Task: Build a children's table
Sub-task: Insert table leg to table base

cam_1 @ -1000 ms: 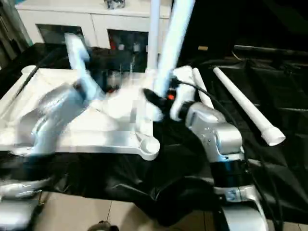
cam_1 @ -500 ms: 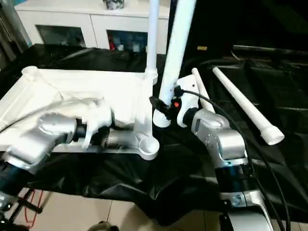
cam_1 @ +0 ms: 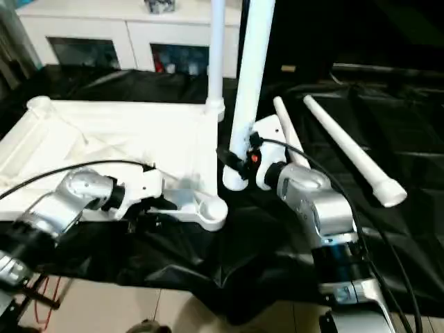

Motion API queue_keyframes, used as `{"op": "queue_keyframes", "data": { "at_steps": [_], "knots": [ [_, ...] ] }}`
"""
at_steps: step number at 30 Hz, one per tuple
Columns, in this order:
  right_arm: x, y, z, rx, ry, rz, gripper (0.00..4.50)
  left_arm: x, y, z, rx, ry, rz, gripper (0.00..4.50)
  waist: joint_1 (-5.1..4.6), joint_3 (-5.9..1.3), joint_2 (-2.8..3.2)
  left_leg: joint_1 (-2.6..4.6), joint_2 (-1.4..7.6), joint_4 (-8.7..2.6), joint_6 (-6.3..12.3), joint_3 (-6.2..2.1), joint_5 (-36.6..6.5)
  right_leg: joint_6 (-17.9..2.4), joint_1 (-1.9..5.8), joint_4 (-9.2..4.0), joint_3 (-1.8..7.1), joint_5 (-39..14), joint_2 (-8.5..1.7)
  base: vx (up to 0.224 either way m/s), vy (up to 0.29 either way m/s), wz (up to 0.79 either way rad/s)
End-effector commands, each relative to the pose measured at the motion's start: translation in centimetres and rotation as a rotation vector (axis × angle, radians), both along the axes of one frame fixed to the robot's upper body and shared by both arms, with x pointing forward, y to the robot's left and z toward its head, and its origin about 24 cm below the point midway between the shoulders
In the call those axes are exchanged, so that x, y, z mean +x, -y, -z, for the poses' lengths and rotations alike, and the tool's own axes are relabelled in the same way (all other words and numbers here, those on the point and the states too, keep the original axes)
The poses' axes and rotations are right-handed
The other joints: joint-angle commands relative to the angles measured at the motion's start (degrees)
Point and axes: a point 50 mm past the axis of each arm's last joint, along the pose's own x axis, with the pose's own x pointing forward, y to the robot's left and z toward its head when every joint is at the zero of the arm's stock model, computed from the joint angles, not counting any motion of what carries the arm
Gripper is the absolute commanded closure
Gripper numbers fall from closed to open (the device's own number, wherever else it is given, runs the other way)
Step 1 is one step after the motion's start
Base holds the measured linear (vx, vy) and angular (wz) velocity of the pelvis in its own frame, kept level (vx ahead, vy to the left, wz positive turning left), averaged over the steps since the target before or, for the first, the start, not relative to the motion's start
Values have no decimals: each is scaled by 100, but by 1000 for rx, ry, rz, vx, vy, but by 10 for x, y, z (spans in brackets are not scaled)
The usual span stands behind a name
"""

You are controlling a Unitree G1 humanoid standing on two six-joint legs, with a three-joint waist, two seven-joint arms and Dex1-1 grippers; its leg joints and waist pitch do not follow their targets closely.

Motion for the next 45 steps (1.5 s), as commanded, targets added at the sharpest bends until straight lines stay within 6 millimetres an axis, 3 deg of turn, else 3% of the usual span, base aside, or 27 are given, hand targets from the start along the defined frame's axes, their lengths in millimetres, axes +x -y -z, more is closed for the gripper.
{"op": "queue_keyframes", "data": {
  "at_steps": [1,11,18,21,24,26,27,29,31,32,41,43,45],
  "knots": [
    [-1,-2,-7,-5,39,-17,260,2,0,-3,-6,3,14,364,6,-465,60,160,243,-440,-255,-90,-1131,-1396,295,-387,254,-559,-445,0,0,0],
    [-2,-3,-6,-15,41,-33,260,3,4,-2,-67,-30,33,448,6,-470,42,160,259,-439,-199,-87,-1060,-1480,301,-367,253,-408,-451,0,0,0],
    [-3,-3,-6,-18,40,-40,260,4,3,-1,-76,-49,27,450,-3,-463,38,161,259,-439,-181,-85,-1090,-1459,300,-388,260,-576,-459,0,0,0],
    [-3,-6,-6,-2,28,-51,260,9,5,4,-77,-35,-102,450,-4,-460,46,169,258,-434,-182,-78,-1122,-1481,297,-386,261,-559,-455,0,0,0],
    [-5,-9,-5,8,16,-67,260,10,8,8,-75,-33,-193,450,-2,-435,29,170,258,-441,-154,-84,-1242,-1441,305,-425,262,-912,-471,0,0,0],
    [-6,-12,-3,9,7,-83,260,9,16,11,-121,-41,-250,450,-28,-428,-28,134,250,-456,-158,-103,-1201,-1331,338,-426,253,-1149,-471,0,0,0],
    [-7,-13,-1,6,1,-90,260,8,21,12,-145,-37,-287,450,-35,-427,-22,142,242,-450,-133,-95,-1188,-1308,321,-454,257,-1207,-469,0,0,0],
    [-7,-14,1,4,-5,-97,260,5,28,13,-168,-33,-320,450,-62,-425,-84,125,245,-437,-70,-85,-1105,-1316,327,-457,258,-1207,-466,0,0,0],
    [-5,-15,2,-6,-9,-102,260,1,33,15,-166,-24,-300,450,-54,-439,-44,135,242,-423,14,-79,-972,-1304,299,-466,259,-1155,-449,0,0,0],
    [-5,-16,3,-10,-10,-103,260,0,34,16,-171,-24,-294,450,-53,-438,-64,131,241,-424,39,-75,-963,-1300,297,-475,260,-1139,-446,0,0,0],
    [2,-19,10,-38,-25,-117,260,-7,39,19,-187,-7,-315,450,-42,-438,-60,131,242,-431,70,-72,-952,-1276,279,-470,257,-1104,-445,0,0,0],
    [3,-19,10,-36,-24,-116,260,-7,37,20,-172,-3,-314,405,-41,-430,-57,134,239,-439,64,-72,-993,-1238,274,-480,257,-1188,-440,0,0,0],
    [4,-20,9,-33,-21,-113,260,-8,33,22,-147,-4,-319,393,-41,-431,-48,138,241,-439,44,-77,-1026,-1208,272,-480,257,-1251,-445,0,0,0]
  ]
}}
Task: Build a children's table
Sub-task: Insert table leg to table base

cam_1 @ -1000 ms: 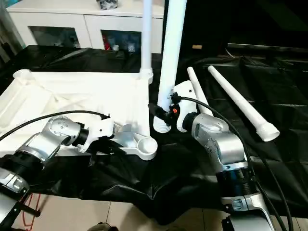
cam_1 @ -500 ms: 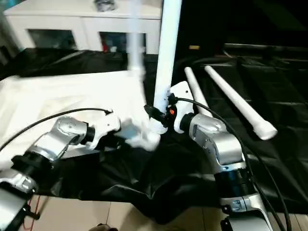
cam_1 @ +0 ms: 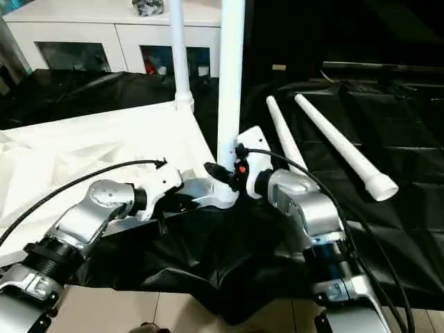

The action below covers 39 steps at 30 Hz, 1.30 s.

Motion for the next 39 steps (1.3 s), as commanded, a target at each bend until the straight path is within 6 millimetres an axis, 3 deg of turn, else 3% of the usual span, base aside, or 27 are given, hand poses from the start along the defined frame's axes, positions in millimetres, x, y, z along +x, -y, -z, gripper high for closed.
{"op": "queue_keyframes", "data": {
  "at_steps": [1,12,13,21,22,26,27,28,39],
  "knots": [
    [4,-4,-9,12,41,-10,260,-5,-7,13,32,-51,-28,393,24,-418,-65,114,250,-419,25,-90,-1062,-1201,249,-475,247,-1309,-445,0,0,0],
    [8,-4,-11,9,58,-6,260,-3,-20,12,44,-77,-41,393,11,-414,-68,108,248,-437,-38,-96,-1162,-1175,249,-481,252,-1350,-444,0,0,0],
    [9,-3,-11,9,59,-4,260,-3,-21,13,44,-78,-39,422,8,-417,-61,110,245,-433,-35,-93,-1152,-1185,244,-481,251,-1323,-444,0,0,0],
    [14,-6,-8,6,47,0,260,-6,-20,17,24,-118,-18,450,-28,-419,-58,106,239,-431,-22,-93,-1153,-1278,250,-468,248,-1223,-441,0,0,0],
    [14,-7,-7,3,41,-8,260,-6,-20,16,21,-118,-18,450,-23,-419,-31,112,242,-426,-20,-91,-1157,-1296,247,-471,253,-1206,-444,0,0,0],
    [14,-9,-4,9,14,-33,260,-6,-18,16,-3,-121,-19,450,-34,-418,-49,106,244,-432,-2,-90,-1169,-1322,259,-469,250,-1146,-439,0,0,0],
    [14,-10,-2,4,-4,-41,260,-5,-18,15,-15,-122,-21,450,-39,-413,-82,105,245,-433,6,-86,-1184,-1318,259,-478,251,-1180,-438,0,0,0],
    [14,-10,0,-3,-10,-41,260,-5,-18,15,-18,-122,-23,450,-32,-416,-62,109,246,-434,10,-91,-1172,-1321,263,-473,249,-1216,-449,0,0,0],
    [20,-10,7,25,-39,-27,260,-5,-17,14,-26,-117,-27,450,-48,-409,-76,106,250,-430,16,-87,-1203,-1301,246,-488,253,-1407,-462,0,0,0]
  ]
}}
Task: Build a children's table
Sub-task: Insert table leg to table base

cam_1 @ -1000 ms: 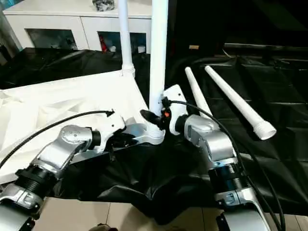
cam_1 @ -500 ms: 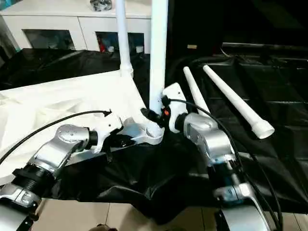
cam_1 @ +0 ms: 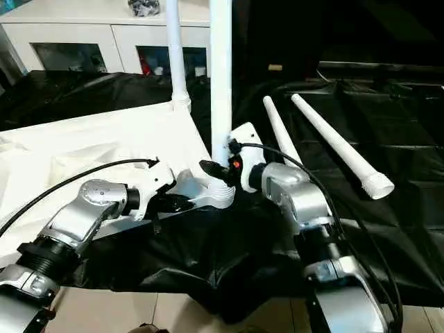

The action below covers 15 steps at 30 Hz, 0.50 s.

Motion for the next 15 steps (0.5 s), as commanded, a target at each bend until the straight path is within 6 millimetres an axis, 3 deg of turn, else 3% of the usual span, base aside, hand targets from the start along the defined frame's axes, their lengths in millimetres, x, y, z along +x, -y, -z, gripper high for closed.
{"op": "queue_keyframes", "data": {
  "at_steps": [1,8,9,10,14,15],
  "knots": [
    [3,-2,0,29,-9,7,260,-5,-5,13,3,-60,-28,450,27,-403,-57,100,251,-426,12,-89,-1221,-1298,241,-490,251,-1434,-458,0,0,0],
    [4,2,8,103,-65,34,260,-4,-5,13,2,-50,-40,450,19,-404,-61,100,256,-434,35,-92,-1220,-1336,254,-480,247,-1329,-455,0,0,0],
    [3,3,10,114,-72,38,260,-4,-5,12,0,-49,-43,450,21,-403,-84,99,255,-435,42,-89,-1227,-1332,255,-485,246,-1348,-456,0,0,0],
    [0,8,16,132,-90,54,260,-3,-5,12,-4,-42,-55,450,30,-404,-57,99,255,-432,47,-92,-1216,-1333,252,-481,247,-1362,-463,0,0,0],
    [-5,14,24,160,-116,76,260,-2,-6,12,-7,-34,-67,450,50,-409,-67,101,262,-433,71,-87,-1170,-1329,250,-484,248,-1299,-460,0,0,0],
    [-8,17,29,171,-124,90,261,-1,-6,11,-8,-29,-75,450,56,-413,-30,100,259,-433,67,-93,-1162,-1339,253,-476,246,-1278,-463,0,0,0]
  ]
}}
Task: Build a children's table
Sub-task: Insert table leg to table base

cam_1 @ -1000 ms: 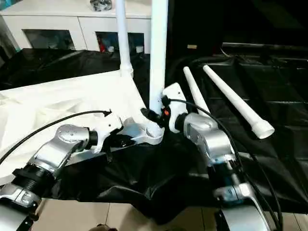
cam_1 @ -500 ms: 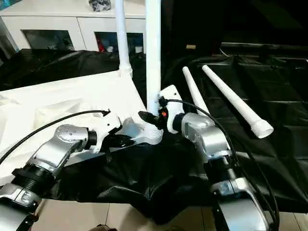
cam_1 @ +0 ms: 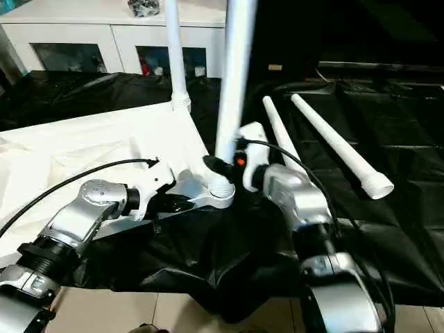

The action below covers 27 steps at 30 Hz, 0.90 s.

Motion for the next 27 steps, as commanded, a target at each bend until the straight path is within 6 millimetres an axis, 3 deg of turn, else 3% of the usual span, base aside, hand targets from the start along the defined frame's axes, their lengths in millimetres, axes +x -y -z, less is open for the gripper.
{"op": "queue_keyframes", "data": {
  "at_steps": [1,2,5,6,8,12,13,14,19,21,22,24,25,27],
  "knots": [
    [-11,6,22,3,-73,13,261,0,-7,10,-6,-22,-83,450,31,-399,-60,102,263,-437,77,-87,-1182,-1330,244,-485,245,-1278,-452,0,0,0],
    [-13,8,26,10,-79,25,261,1,-7,10,-8,-16,-93,450,49,-405,0,107,260,-433,77,-93,-1187,-1326,246,-486,247,-1269,-464,0,0,0],
    [-18,10,34,22,-85,49,261,2,-7,10,-8,-12,-98,450,51,-410,-39,108,254,-442,112,-86,-1230,-1300,244,-509,240,-1331,-456,0,0,0],
    [-20,11,38,26,-86,57,261,2,-7,10,-9,-11,-99,450,61,-414,16,107,255,-445,103,-95,-1261,-1283,242,-509,242,-1415,-467,0,0,0],
    [-23,11,41,28,-79,71,261,3,-6,10,-8,-9,-100,450,55,-414,-14,107,258,-461,83,-97,-1325,-1225,236,-528,239,-1516,-455,0,0,0],
    [-32,7,47,-9,-37,72,261,5,-5,9,-10,0,-111,450,56,-398,-6,125,266,-485,51,-103,-1502,-1127,202,-571,241,-1794,-459,0,0,0],
    [-35,3,49,-56,-15,66,261,6,-5,9,-4,5,-113,450,56,-398,53,130,257,-490,8,-120,-1611,-1089,204,-572,238,-1966,-468,0,0,0],
    [-35,2,50,-72,-7,66,261,6,-5,9,-2,7,-113,450,43,-396,17,133,262,-504,-13,-116,-1654,-1041,193,-595,239,-2017,-456,0,0,0],
    [-36,-10,48,-202,53,-15,261,6,-5,9,1,10,-111,450,7,-377,23,148,258,-551,-56,-131,-1851,-988,195,-628,229,-2227,-459,0,0,0],
    [-35,-12,48,-218,58,-33,261,6,-4,10,1,10,-110,450,-22,-342,5,186,253,-563,-88,-142,-2133,-937,174,-669,226,-2595,-468,0,0,0],
    [-34,-14,48,-226,58,-44,261,6,-4,10,2,11,-108,450,-45,-332,-42,215,249,-561,-102,-151,-2298,-860,160,-706,224,-2909,-480,0,0,0],
    [-33,-15,48,-234,57,-55,261,5,-4,10,4,10,-107,450,-58,-342,-15,216,260,-572,-126,-176,-2330,-808,154,-715,232,-3008,-491,0,0,0],
    [-32,-16,48,-247,56,-73,261,5,-4,11,5,11,-104,450,-62,-342,-47,203,257,-577,-120,-176,-2311,-789,157,-715,234,-2997,-487,0,0,0],
    [-31,-18,48,-258,49,-100,261,4,-4,11,4,9,-97,450,-69,-336,-39,213,262,-580,-122,-176,-2363,-781,139,-727,238,-3024,-486,0,0,0]
  ]
}}
